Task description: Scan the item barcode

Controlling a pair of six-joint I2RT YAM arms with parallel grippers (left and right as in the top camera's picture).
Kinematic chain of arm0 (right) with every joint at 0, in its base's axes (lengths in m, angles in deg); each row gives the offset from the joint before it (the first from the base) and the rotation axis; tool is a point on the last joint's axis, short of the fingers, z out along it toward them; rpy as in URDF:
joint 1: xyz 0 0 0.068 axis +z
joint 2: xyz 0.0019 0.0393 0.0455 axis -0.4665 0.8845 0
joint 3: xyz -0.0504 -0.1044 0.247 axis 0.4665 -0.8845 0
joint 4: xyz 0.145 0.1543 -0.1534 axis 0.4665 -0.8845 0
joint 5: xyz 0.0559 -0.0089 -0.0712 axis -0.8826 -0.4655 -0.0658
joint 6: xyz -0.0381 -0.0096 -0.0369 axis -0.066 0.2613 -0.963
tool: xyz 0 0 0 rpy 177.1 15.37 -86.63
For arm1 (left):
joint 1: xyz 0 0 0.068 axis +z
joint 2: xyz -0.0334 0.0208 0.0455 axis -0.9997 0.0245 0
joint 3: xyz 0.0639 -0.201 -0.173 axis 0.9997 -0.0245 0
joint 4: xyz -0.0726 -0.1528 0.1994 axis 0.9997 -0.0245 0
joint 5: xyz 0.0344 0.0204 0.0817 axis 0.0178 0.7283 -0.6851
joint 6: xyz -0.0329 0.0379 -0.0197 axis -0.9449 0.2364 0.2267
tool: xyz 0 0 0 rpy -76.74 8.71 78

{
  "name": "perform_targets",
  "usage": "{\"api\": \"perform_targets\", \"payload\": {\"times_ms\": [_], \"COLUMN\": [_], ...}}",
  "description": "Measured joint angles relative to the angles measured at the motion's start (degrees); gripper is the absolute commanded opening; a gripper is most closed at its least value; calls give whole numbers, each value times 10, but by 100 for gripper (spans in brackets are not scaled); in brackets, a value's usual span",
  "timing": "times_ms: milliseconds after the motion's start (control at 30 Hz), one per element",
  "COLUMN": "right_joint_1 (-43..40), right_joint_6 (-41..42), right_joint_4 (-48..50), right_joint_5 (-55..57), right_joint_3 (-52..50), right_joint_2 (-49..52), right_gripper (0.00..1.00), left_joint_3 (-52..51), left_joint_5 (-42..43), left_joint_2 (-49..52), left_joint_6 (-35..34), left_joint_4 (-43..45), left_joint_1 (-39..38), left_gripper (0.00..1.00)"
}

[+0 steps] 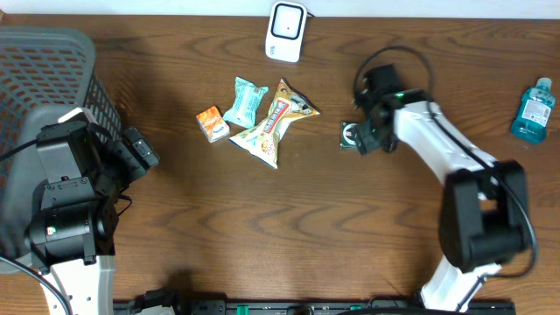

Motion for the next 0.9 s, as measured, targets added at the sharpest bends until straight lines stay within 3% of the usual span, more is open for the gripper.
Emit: {"api": "perform_targets", "payload": {"times_ms": [300,400,500,567,633,733,800,867,900], "right_joint_1": [-34,-33,-33,-32,-30,-26,-26,-26,-26], "right_joint_6": [194,260,309,334,352,385,429,488,516], "right_joint_4": [11,12,10,7,7,9,8,5,5], "right_joint_5": [-163,-195,-216,-225,-229,-236,-235,-231,-229], "right_joint_3": [0,0,0,0,0,0,0,0,0], "right_joint_2": [-50,-50,-50,-50,-50,-50,-50,-50,-50], "right_gripper": [73,89,89,97,97,84,87,99,99], "left_joint_3": [0,0,0,0,0,0,0,0,0], "left_joint_5": [0,0,0,0,0,0,0,0,0], "left_joint_2": [0,0,0,0,0,0,0,0,0], "left_joint_6": [0,0,0,0,0,0,0,0,0], "left_joint_4": [0,0,0,0,0,0,0,0,0], "left_joint_1": [0,0,0,0,0,0,0,0,0], "left_gripper": [98,98,98,98,98,98,98,98,98]}}
